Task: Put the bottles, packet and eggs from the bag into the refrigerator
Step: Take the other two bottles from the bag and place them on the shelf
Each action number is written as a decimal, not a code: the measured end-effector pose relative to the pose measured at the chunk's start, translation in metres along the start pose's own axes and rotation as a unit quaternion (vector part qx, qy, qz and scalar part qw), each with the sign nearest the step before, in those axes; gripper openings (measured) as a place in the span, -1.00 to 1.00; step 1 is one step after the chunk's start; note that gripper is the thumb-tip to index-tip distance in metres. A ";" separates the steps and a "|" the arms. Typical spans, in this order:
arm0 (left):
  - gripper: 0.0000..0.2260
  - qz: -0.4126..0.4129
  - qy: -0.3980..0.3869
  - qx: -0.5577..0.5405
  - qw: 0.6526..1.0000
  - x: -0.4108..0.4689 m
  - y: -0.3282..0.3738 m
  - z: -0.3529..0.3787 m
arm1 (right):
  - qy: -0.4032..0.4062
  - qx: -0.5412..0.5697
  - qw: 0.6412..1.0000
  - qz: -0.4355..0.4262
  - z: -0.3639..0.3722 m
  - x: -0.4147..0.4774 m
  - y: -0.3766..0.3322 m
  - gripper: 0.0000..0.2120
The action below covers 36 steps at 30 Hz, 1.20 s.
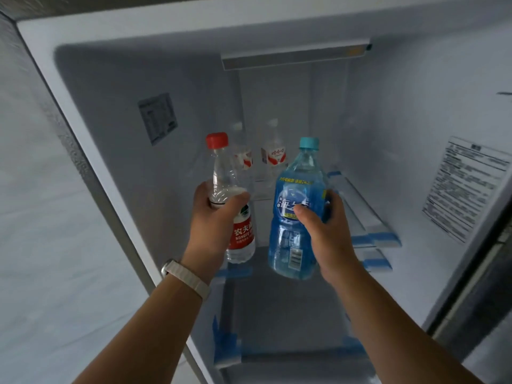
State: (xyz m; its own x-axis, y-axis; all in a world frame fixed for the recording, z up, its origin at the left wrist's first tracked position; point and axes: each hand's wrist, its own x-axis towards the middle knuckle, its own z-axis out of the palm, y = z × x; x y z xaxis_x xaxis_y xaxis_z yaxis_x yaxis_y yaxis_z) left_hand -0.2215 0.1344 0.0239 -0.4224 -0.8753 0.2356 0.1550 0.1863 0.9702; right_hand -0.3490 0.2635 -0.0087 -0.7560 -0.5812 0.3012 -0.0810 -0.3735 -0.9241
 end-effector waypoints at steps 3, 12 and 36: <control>-0.60 0.005 0.024 -0.002 1.000 0.018 -0.005 0.008 | 0.010 -0.034 0.999 -0.021 0.003 0.021 0.005 -0.48; -0.53 0.018 0.049 -0.001 0.999 0.055 -0.032 0.036 | 0.017 -0.086 0.993 -0.085 0.022 0.074 0.033 -0.36; -0.46 0.012 0.092 0.003 0.996 0.126 -0.077 0.062 | -0.017 -0.148 0.982 -0.116 0.021 0.149 0.093 -0.27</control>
State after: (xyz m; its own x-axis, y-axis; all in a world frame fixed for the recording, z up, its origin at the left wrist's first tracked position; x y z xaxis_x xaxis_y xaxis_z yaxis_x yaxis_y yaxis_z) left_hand -0.3417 0.0376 -0.0180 -0.2480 -0.9371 0.2456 0.1582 0.2109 0.9646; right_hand -0.4554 0.1267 -0.0449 -0.6733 -0.5312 0.5142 -0.4367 -0.2754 -0.8564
